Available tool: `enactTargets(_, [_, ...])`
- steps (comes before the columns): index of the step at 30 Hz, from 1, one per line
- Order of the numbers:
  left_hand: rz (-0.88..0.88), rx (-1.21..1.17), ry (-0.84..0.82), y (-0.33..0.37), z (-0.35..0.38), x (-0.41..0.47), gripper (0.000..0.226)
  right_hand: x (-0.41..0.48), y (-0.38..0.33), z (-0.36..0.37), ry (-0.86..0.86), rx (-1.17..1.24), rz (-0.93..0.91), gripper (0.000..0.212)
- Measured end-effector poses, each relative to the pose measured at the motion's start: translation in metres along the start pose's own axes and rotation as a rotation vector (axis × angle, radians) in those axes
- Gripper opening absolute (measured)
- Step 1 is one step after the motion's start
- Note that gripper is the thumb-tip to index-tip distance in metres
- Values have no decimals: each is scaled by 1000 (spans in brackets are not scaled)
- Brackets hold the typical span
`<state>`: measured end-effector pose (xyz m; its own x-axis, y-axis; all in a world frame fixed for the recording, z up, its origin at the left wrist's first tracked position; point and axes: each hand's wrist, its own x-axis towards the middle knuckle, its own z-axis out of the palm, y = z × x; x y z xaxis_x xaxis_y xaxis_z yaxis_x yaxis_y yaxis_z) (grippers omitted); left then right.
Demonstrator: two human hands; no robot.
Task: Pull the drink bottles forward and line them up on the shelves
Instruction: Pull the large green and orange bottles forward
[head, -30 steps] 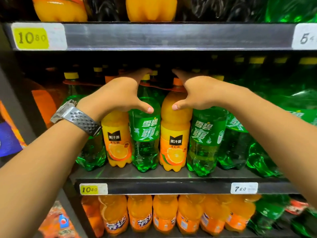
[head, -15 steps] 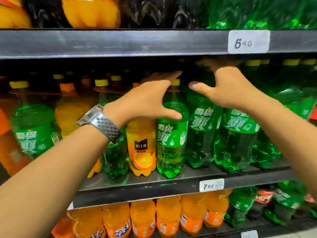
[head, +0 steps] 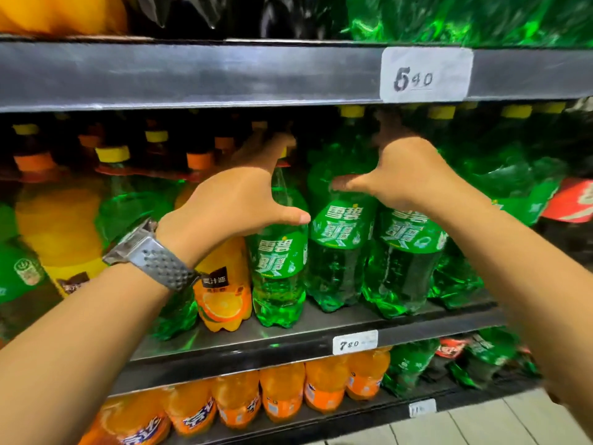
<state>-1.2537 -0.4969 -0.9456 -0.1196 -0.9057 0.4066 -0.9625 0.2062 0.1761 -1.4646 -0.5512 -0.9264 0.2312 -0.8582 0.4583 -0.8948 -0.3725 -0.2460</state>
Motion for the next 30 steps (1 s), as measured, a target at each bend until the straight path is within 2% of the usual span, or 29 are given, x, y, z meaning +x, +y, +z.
enactTargets(3, [10, 50, -36, 5, -3, 2, 108, 3, 3, -8, -96, 32, -2, 124])
enactTargets(6, [56, 133, -13, 17, -5, 8, 114, -2, 5, -4, -45, 1, -33, 116])
enactTargets(8, [66, 116, 77, 30, -2, 16, 101, -7, 0, 0, -4, -41, -60, 107])
enactTargets(10, [84, 85, 144, 44, 1, 30, 87, -13, -4, 2, 26, -91, -98, 86])
enactTargets(12, [85, 83, 141, 57, 0, 45, 78, -27, 2, -2, 66, -141, -145, 66])
enactTargets(13, [69, 92, 132, 62, 0, 52, 80, -34, 11, -4, 129, -186, -172, 63])
enactTargets(14, [49, 103, 111, 65, 0, 58, 85, -42, 23, -9, 219, -234, -169, 67])
enactTargets(16, [20, 118, 33, 71, 2, 66, 103, -59, 44, -15, 343, -279, -42, 84])
enactTargets(19, [-6, 88, -42, 83, 7, 67, 123, -70, 62, -8, 225, -231, 203, 100])
enactTargets(21, [-34, 62, -34, 85, 12, 65, 123, -71, 66, 4, 186, -142, 198, 95])
enactTargets(24, [-66, 34, -79, 84, 14, 65, 108, -68, 74, 8, 241, -51, 161, 85])
enactTargets(28, [-117, 18, -73, 83, 8, 61, 112, -62, 92, 1, 231, -101, 90, 78])
enactTargets(30, [-190, 67, -56, 88, 11, 57, 112, -65, 101, 3, 212, -143, 8, 83])
